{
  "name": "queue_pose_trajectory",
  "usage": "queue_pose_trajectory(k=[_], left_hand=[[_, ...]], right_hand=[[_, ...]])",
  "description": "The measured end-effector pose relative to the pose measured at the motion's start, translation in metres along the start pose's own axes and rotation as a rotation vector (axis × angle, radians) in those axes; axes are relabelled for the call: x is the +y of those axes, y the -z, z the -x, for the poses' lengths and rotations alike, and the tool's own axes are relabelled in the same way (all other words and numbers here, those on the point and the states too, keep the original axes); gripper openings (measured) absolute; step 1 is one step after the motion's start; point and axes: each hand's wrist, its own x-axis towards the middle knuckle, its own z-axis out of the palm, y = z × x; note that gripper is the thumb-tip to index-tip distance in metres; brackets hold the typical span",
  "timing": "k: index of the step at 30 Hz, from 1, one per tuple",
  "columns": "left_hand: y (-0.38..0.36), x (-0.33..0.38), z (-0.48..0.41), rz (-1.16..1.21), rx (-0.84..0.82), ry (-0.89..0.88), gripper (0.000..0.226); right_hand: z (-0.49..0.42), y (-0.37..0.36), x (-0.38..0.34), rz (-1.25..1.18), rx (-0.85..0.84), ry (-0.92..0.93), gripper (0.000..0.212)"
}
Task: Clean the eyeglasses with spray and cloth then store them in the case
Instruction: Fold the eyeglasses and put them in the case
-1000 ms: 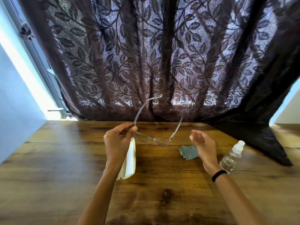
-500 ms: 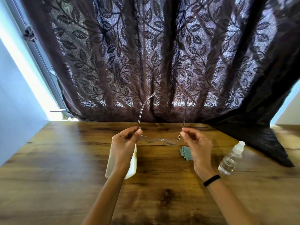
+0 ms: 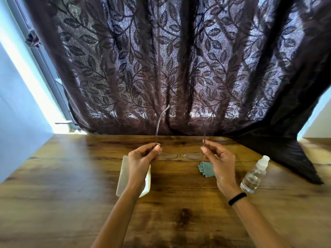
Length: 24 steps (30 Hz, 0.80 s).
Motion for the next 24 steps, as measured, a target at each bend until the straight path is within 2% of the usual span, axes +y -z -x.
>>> queue_pose_trajectory(k=[9,15,19,24], left_hand=[[0.005,-0.002,-0.002,0.002,-0.029,0.022,0.015],[0.008,0.000,-0.011,-0.066,-0.067,-0.009,0.012],[0.012,0.000,-0.013,-0.121,-0.077,-0.016,0.017],[0.013,0.001,-0.012,-0.276,-0.106,-0.118,0.014]], right_hand=[[0.001,0.000,0.001,0.311,-0.022,0.162,0.028],[0.006,0.002,0.003,0.614,-0.085,0.383,0.028],[0.006,0.004,0.002,0.614,-0.094,0.388,0.029],[0.003,0.008,-0.001,0.616,-0.172,0.323,0.033]])
